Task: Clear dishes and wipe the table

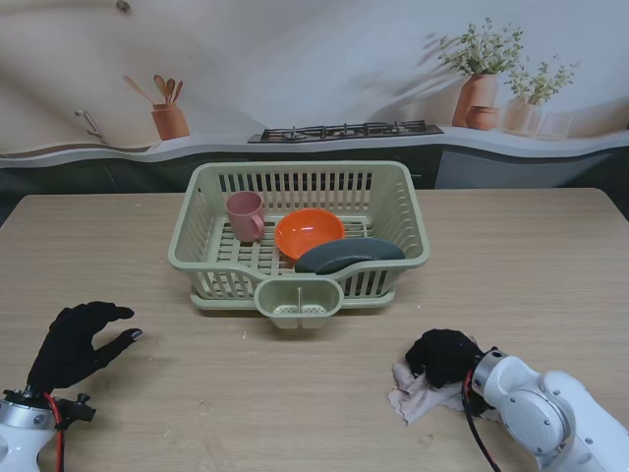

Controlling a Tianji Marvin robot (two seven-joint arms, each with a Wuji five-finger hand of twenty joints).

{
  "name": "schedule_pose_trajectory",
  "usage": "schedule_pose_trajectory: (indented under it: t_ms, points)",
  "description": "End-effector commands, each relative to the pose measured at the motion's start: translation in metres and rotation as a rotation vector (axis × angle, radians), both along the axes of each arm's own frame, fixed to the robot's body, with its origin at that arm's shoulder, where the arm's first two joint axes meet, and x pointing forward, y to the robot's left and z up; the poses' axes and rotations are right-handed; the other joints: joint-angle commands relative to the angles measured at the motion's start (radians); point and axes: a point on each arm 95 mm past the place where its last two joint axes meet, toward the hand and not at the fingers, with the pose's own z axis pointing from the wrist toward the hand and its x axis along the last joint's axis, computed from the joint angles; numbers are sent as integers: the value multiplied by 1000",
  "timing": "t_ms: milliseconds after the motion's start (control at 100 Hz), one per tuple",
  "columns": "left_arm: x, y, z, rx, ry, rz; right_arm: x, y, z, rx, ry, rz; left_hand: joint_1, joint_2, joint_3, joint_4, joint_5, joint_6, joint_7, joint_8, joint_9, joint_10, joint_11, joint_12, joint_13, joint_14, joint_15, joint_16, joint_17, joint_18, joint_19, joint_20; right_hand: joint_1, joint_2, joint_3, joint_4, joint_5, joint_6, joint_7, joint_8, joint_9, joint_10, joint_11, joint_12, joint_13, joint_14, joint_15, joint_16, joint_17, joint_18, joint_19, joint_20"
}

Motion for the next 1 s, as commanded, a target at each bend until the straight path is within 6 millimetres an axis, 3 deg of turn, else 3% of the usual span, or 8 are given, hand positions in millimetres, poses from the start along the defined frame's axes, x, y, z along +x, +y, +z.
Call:
schedule_pose_trajectory:
  t_ms: [0, 260, 460, 650, 990]
  points:
    - [-2, -1, -1, -2, 11, -8, -14, -20, -20, -34, 56, -31, 23, 38, -22, 23, 40, 7, -3, 6, -16, 27, 4, -18, -22, 37, 7, 8, -13, -8, 11, -4, 50, 30, 9, -18, -3, 58, 11, 7, 8, -40, -144, -114, 38, 11, 36, -18, 9, -98, 4, -3]
    - [-1, -1, -2, 2, 15, -13, -24, -67, -21, -144, -21, -70, 25, 38, -24, 24, 39, 6, -4, 6, -16, 27, 4, -18, -21, 35, 8, 8, -12, -9, 12, -4, 51, 59, -13, -17, -38, 79, 12, -7, -13, -27, -133, -116, 27, 10, 49, -19, 7, -101, 10, -10]
    - [0, -2, -2, 4, 19, -15, -26, -78, -21, -175, -76, -67, 25, 38, -26, 24, 40, 7, -3, 6, -16, 30, 3, -18, -21, 37, 7, 8, -12, -9, 12, -4, 49, 78, -32, -13, -79, 99, 30, -66, -46, -15, -94, -150, 9, 9, 83, -26, 8, -122, 37, -24]
    - [0, -2, -2, 2, 19, -17, -26, -58, -21, -154, -79, -10, 26, 38, -26, 24, 39, 6, -3, 6, -16, 29, 3, -18, -21, 37, 7, 8, -12, -9, 12, -4, 49, 94, -45, -12, -108, 108, 49, -85, -75, -3, -57, -170, -11, 9, 108, -11, -2, -139, 61, -25]
    - [0, -3, -3, 0, 23, -17, -15, 14, -19, -58, -24, 100, 26, 39, -26, 24, 39, 9, -3, 6, -15, 28, 4, -18, -21, 37, 7, 8, -12, -9, 12, -4, 50, 95, -44, -12, -112, 117, 63, -95, -80, 4, -39, -178, -13, 14, 119, -6, 0, -138, 77, -29]
